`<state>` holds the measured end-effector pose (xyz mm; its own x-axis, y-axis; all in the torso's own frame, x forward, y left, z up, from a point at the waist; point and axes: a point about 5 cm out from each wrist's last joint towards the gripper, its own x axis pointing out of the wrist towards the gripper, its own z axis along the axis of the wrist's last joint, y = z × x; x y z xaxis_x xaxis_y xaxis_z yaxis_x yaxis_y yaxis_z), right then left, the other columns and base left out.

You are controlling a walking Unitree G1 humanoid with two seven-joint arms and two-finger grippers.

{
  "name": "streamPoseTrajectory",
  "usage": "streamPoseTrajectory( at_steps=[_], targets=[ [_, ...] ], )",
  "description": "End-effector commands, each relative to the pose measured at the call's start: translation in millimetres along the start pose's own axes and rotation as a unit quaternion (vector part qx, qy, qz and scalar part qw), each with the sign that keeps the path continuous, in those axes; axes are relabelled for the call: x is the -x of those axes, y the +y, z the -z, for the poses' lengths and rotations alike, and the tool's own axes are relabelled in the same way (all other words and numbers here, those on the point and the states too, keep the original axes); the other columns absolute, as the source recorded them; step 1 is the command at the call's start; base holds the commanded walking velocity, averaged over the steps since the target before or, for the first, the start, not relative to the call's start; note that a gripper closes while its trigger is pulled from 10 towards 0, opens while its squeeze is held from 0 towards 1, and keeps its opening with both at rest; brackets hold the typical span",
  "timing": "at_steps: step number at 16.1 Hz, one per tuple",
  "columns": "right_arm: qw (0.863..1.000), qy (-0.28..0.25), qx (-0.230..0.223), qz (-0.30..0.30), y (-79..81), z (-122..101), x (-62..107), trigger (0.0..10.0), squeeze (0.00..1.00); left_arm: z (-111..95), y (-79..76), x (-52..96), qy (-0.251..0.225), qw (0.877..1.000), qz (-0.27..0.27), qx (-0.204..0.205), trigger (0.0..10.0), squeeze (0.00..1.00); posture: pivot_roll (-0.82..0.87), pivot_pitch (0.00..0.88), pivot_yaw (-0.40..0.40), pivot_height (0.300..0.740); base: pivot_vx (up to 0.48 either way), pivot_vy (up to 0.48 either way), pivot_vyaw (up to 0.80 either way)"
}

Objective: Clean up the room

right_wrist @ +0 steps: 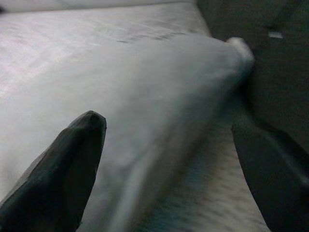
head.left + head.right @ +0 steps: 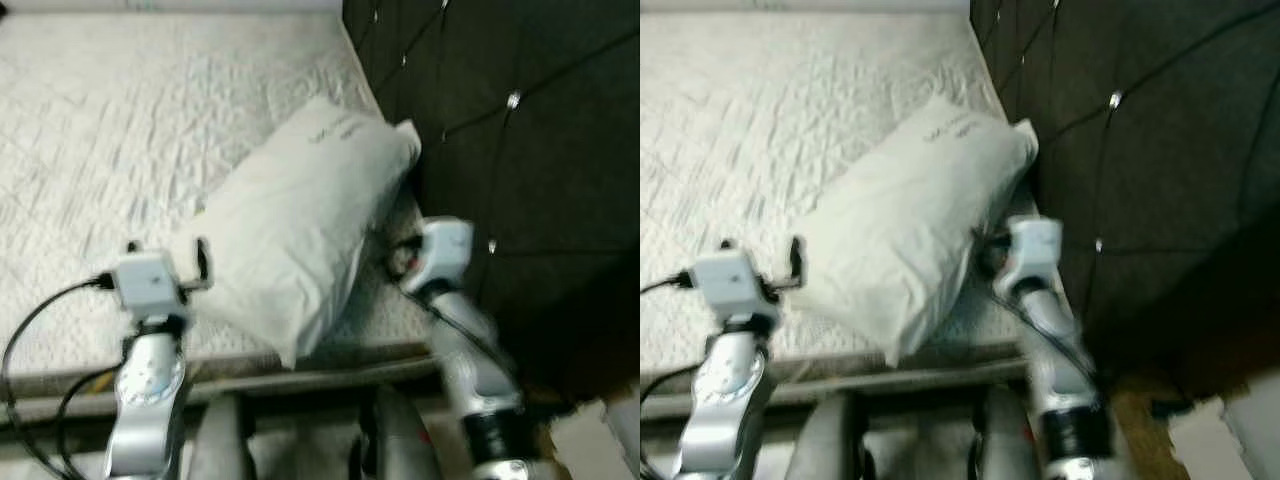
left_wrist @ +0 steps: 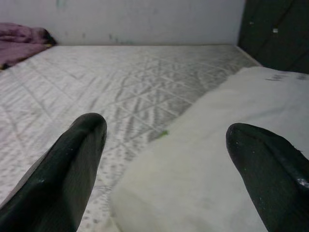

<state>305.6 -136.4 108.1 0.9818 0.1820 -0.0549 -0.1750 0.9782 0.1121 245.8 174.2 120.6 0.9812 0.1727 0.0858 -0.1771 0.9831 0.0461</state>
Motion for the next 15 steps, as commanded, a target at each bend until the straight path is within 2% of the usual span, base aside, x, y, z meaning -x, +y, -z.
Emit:
streamPoseTrajectory(
  at_steps=[1,5,8,11,13,15],
  targets=[
    [1.0,-0.001,-0.01,-0.007,5.4,0,-0.8,10.0,0.0,4,4.2,0.7,0.014,1.0,-0.002,-0.007,10.0,0.0,-0.05,0.113,-0.039,0.621,0.0,0.0,0.0],
    [1.0,0.023,0.004,-0.013,3.2,5,0.4,10.0,0.0,5,6.1,-1.1,0.021,1.0,-0.015,-0.013,10.0,0.0,-0.05,0.123,-0.038,0.567,0.0,0.0,0.0],
    [0.997,0.068,0.012,-0.043,8.5,17,-0.9,10.0,0.0,5,13.2,0.8,0.028,0.998,-0.047,-0.026,10.0,0.0,-0.05,0.126,-0.042,0.533,0.0,0.0,0.0],
    [0.993,0.092,0.022,-0.072,15.2,22,-1.1,10.0,0.0,4,16.5,3.9,0.035,0.997,-0.06,-0.034,10.0,0.0,-0.04,0.126,-0.046,0.533,0.0,0.0,0.0],
    [0.981,0.137,0.029,-0.136,25.6,29,0.3,10.0,0.0,5,23.8,11.2,0.051,0.995,-0.076,-0.041,10.0,0.0,-0.03,0.13,-0.045,0.533,0.0,0.0,0.0],
    [0.962,0.167,0.002,-0.215,37.5,28,3.7,10.0,0.0,5,30.6,19.9,0.057,0.994,-0.078,-0.051,10.0,0.0,-0.02,0.132,-0.044,0.533,0.0,0.0,0.0]
  ],
)
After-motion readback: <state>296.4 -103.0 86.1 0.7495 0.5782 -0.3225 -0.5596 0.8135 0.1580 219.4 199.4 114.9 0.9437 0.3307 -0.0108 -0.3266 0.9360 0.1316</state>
